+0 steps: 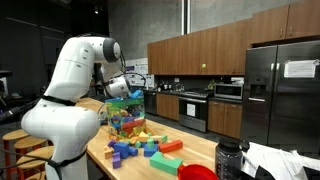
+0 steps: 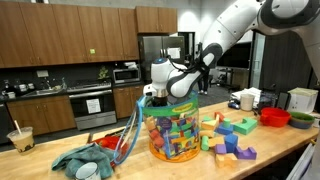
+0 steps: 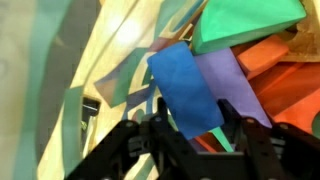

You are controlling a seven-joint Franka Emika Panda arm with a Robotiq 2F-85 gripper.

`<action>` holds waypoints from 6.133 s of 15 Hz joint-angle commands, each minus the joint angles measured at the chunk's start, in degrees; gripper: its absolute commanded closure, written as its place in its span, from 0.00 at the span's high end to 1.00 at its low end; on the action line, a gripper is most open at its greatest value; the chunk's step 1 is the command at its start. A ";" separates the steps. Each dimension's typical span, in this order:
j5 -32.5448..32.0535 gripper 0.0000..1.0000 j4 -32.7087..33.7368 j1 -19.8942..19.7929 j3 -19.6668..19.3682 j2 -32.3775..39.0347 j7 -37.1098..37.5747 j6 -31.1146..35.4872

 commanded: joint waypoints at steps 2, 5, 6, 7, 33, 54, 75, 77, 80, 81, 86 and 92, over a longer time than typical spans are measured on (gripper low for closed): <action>0.46 0.25 -0.83 -0.51 0.24 -1.44 -1.03 -0.98; 3.04 0.24 -0.07 -1.37 1.24 -2.15 -3.51 -1.69; 4.41 0.23 0.32 -1.75 1.67 -2.52 -4.95 -2.38; 5.83 0.23 0.75 -1.96 1.88 -2.78 -6.34 -3.03; 19.95 0.16 30.28 -5.00 -0.57 -4.14 -28.17 -44.09; 2.65 0.16 39.57 -4.70 -5.43 -7.98 -27.35 -48.52; 22.97 0.16 -7.38 -3.24 -0.22 -26.10 6.24 -54.34; 29.18 0.16 -8.87 -3.14 -0.35 -26.78 6.53 -53.42; 38.10 0.16 -10.99 -2.85 -0.33 -27.42 7.08 -51.55; 40.84 0.16 -11.70 -2.74 -0.28 -27.67 7.18 -50.99; 39.69 0.16 -17.21 -2.05 0.72 -29.14 9.46 -45.94; 28.75 0.16 -20.81 -1.88 0.69 -31.66 10.18 -45.66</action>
